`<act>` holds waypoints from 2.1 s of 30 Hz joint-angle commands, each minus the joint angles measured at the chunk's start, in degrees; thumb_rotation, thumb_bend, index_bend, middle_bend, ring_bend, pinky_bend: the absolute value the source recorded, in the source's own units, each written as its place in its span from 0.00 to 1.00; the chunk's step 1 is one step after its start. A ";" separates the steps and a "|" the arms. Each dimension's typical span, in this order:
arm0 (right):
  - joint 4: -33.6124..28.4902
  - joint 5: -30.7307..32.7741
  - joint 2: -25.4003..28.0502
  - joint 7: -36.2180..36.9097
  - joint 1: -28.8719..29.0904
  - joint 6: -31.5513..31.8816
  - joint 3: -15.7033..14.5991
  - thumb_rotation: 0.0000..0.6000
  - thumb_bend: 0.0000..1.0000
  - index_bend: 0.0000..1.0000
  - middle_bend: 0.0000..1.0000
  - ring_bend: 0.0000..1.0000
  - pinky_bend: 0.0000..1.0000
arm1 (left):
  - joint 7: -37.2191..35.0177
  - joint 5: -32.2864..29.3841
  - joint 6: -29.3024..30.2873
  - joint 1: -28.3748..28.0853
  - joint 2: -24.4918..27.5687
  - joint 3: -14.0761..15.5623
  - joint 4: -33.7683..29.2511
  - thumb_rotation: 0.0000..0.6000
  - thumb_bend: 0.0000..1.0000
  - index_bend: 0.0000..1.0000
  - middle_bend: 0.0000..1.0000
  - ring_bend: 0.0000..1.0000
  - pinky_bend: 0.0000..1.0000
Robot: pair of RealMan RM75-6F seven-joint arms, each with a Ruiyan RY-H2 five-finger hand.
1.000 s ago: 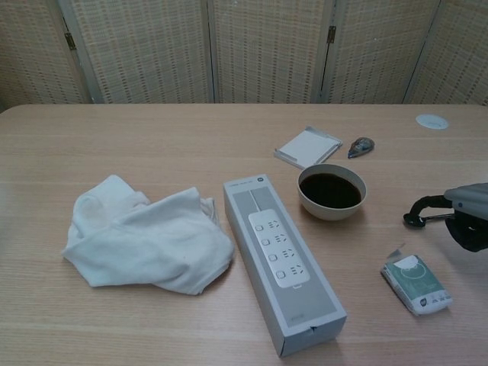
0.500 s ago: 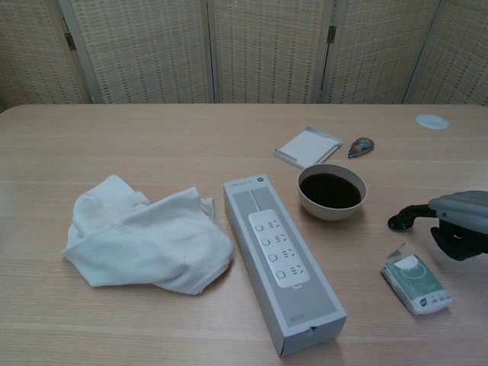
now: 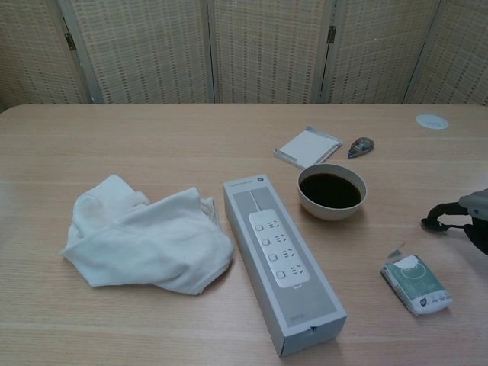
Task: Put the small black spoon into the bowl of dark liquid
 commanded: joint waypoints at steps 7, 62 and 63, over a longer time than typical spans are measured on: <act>2.25 -0.04 -2.26 1.01 1.99 -0.65 1.62 1.00 0.84 0.23 0.99 1.00 1.00 | 0.24 -0.43 -0.12 0.11 0.16 -0.11 -0.04 1.00 0.25 0.19 0.08 0.11 0.14; 6.03 5.50 -4.15 -1.70 3.22 -1.86 2.74 1.00 0.84 0.23 1.00 1.00 1.00 | -1.74 -0.65 -0.72 0.45 -0.61 -0.01 2.39 1.00 0.25 0.19 0.08 0.11 0.14; 6.00 5.54 -3.99 -1.66 3.06 -1.76 2.66 1.00 0.84 0.23 1.00 1.00 1.00 | -1.72 -0.63 -0.75 0.42 -0.66 -0.02 2.42 1.00 0.25 0.19 0.08 0.11 0.14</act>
